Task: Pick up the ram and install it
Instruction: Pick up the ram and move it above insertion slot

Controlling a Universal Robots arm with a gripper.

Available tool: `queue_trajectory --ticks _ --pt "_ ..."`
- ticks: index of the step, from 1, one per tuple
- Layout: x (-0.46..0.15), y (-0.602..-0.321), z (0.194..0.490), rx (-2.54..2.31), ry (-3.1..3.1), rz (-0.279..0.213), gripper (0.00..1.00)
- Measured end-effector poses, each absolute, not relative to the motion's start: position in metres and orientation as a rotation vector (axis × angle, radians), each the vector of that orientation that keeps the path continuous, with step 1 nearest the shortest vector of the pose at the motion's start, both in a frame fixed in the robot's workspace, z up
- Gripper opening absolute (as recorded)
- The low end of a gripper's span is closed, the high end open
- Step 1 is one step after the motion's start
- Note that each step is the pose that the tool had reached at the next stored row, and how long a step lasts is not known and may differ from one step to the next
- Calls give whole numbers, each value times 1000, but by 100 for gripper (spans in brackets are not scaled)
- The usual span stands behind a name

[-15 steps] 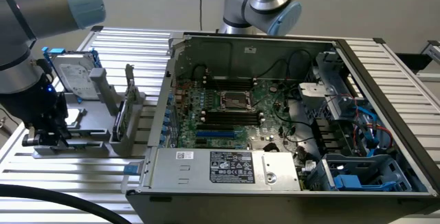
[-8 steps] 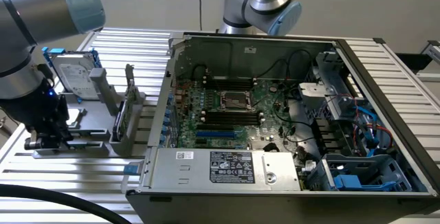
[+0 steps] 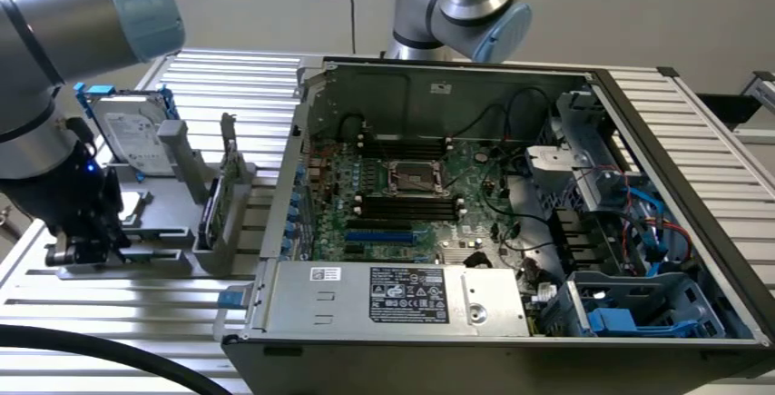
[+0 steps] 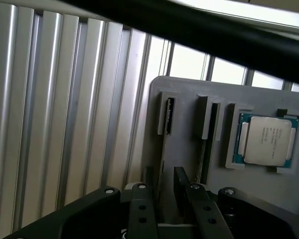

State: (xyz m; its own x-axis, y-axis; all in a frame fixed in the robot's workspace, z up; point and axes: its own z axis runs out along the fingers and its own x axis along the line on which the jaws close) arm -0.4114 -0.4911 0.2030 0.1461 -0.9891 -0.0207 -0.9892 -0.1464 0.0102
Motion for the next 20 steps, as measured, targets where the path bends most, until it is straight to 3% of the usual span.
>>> queue_trajectory --ticks 20 --pt "-409 -496 195 -2305 2096 62 31"
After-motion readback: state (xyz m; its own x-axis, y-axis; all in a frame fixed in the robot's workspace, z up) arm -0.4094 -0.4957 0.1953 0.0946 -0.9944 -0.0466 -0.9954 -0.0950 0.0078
